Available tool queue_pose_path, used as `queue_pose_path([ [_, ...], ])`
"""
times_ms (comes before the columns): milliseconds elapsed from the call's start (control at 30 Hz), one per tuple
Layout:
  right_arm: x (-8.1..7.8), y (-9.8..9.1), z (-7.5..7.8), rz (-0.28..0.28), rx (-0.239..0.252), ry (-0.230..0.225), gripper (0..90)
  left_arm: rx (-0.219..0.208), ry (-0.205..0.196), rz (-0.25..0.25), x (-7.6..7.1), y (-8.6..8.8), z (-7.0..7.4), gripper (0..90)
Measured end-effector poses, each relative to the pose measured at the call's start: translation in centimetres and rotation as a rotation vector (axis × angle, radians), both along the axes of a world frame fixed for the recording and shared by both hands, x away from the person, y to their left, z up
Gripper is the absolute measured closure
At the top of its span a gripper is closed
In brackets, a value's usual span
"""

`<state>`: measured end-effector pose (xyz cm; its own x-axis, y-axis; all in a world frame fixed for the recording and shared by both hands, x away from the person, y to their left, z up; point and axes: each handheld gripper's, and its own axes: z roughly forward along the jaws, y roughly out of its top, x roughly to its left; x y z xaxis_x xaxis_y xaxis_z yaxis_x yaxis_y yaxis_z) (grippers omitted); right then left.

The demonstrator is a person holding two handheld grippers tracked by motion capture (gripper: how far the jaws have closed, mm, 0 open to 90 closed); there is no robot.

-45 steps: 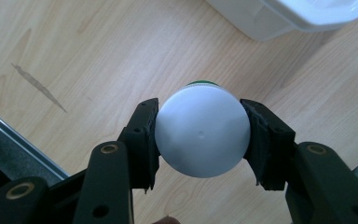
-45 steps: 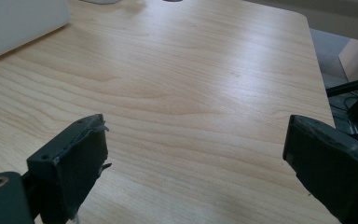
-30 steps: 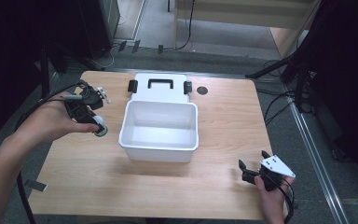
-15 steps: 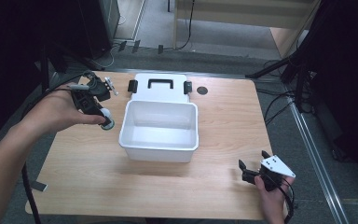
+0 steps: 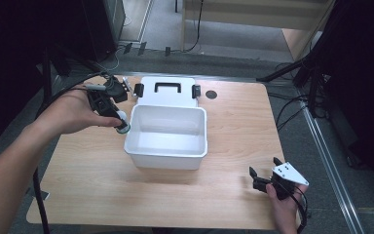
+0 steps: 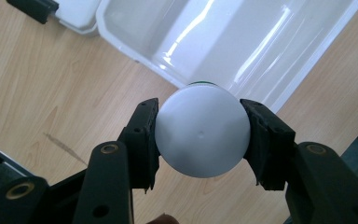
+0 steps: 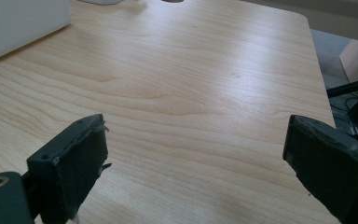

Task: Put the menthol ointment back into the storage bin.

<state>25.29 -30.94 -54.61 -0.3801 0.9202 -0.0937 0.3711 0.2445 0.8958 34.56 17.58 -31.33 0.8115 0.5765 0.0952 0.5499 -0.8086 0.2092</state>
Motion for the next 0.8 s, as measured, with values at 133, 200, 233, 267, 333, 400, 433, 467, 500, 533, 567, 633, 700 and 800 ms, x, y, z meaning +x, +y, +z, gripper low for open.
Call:
queue_pose_path([
  [133, 0.0, 0.0, 0.0, -0.001, 0.000, 0.000, 6.6, -0.001, 0.000, -0.015, 0.2, -0.9, -0.2, 51.0],
  [200, 0.0, 0.0, 0.0, -0.001, 0.000, 0.000, 6.5, -0.006, -0.004, -0.020, 0.3, -1.4, -0.4, 51.0],
  [233, 0.0, 0.0, 0.0, 0.000, 0.000, -0.001, 6.6, -0.001, 0.000, -0.027, 0.4, -1.5, -0.4, 51.0],
  [267, 0.0, 0.0, 0.0, 0.002, 0.000, -0.003, 6.6, -0.004, -0.002, -0.028, 0.4, -1.7, -0.5, 51.0],
  [333, 0.0, 0.0, 0.0, 0.003, 0.000, -0.003, 6.6, -0.004, -0.001, -0.034, 0.5, -2.0, -0.6, 51.0],
  [400, 0.0, 0.0, 0.0, 0.001, 0.002, -0.002, 6.5, 0.001, 0.002, -0.041, 0.6, -2.3, -0.8, 51.0],
  [433, 0.0, 0.0, 0.0, 0.001, 0.002, -0.002, 6.5, 0.001, 0.002, -0.041, 0.6, -2.3, -0.8, 51.0],
  [467, 0.0, 0.0, 0.0, 0.002, 0.002, -0.002, 6.6, -0.001, -0.003, -0.040, 0.7, -2.5, -1.0, 51.0],
  [500, 0.0, 0.0, 0.0, 0.002, 0.002, -0.002, 6.6, -0.001, -0.003, -0.040, 0.7, -2.5, -1.0, 51.0],
  [533, 0.0, 0.0, 0.0, 0.001, 0.003, -0.002, 6.6, 0.000, -0.003, -0.042, 0.8, -2.7, -1.2, 51.0],
  [567, 0.0, 0.0, 0.0, 0.001, 0.004, -0.005, 6.6, 0.003, -0.004, -0.044, 0.8, -2.8, -1.3, 51.0],
  [633, 0.0, 0.0, 0.0, -0.003, 0.007, 0.000, 6.5, 0.009, -0.013, -0.059, 0.9, -3.2, -1.9, 50.9],
  [700, 0.0, 0.0, 0.0, 0.002, 0.002, -0.004, 6.5, 0.009, -0.012, -0.062, 0.8, -3.4, -2.1, 50.9],
  [800, 0.0, 0.0, 0.0, 0.001, 0.002, -0.003, 6.5, 0.010, -0.009, -0.067, 0.9, -3.7, -2.7, 51.0],
])
